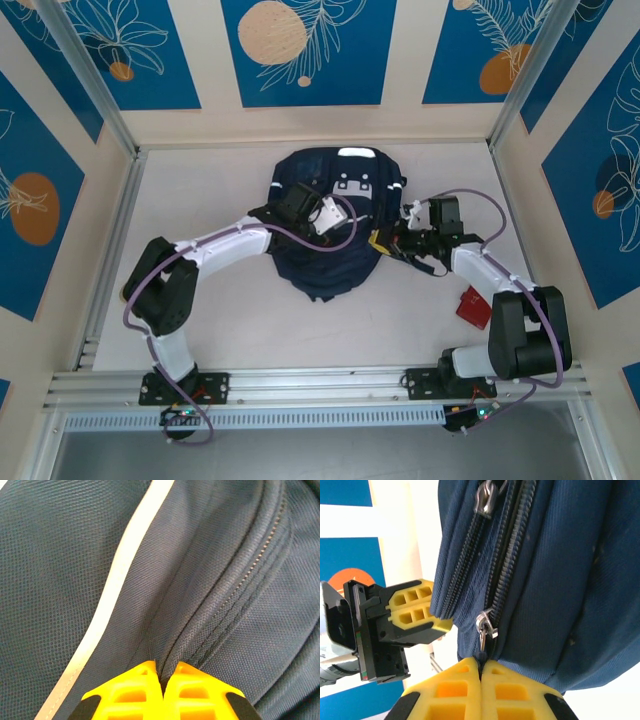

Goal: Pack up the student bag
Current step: Unzip the student bag at the center of the table.

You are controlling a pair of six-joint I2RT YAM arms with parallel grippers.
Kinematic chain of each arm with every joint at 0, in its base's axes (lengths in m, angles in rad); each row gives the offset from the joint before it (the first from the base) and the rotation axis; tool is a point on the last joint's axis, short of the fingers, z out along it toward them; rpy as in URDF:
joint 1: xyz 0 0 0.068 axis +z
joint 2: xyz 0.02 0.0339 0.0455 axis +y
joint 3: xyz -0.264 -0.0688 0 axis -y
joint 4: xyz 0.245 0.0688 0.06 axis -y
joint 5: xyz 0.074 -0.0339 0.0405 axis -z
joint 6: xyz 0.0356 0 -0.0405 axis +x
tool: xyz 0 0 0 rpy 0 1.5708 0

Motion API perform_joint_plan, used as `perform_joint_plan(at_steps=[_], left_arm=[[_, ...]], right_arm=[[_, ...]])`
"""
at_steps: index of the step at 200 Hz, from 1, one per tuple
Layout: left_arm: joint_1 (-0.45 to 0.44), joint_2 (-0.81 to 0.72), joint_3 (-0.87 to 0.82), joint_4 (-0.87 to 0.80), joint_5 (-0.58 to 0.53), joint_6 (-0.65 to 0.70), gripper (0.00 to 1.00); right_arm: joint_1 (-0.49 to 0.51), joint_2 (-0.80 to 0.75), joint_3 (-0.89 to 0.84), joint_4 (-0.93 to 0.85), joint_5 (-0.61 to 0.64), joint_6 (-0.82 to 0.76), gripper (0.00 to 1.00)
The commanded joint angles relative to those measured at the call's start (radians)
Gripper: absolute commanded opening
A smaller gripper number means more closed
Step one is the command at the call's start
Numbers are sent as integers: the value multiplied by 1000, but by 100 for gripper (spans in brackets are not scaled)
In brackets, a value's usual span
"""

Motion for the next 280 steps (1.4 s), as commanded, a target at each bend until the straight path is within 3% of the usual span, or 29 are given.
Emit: perform_joint_plan(at_steps=[1,77,117,143,177,194,233,280], left_arm=[[6,-54,5,195,-83,-129,0],[4,-54,38,229,-91,-269,0],[4,-55,52,241,-105,-289,0],[4,-68,41,241,-99,-273,0],[6,-109,-20,249,-105,-216,0],[8,-128,-46,254,-87,-194,0],[6,-173,-94,286,-36,-141,0],[6,-205,-131,295,18,-91,0]], right_arm=[[63,-39,-62,20,-122,109,0],[301,-74,-142,210,39,326,0],[401,-26,-97,217,119,308,0],[390,-43,-76,106,188,269,0],[328,-212,-47,-124,349,189,28],[268,-288,-27,-216,381,149,35],[130,-326,55,-319,364,96,42],[116,-198,197,-295,321,179,53]])
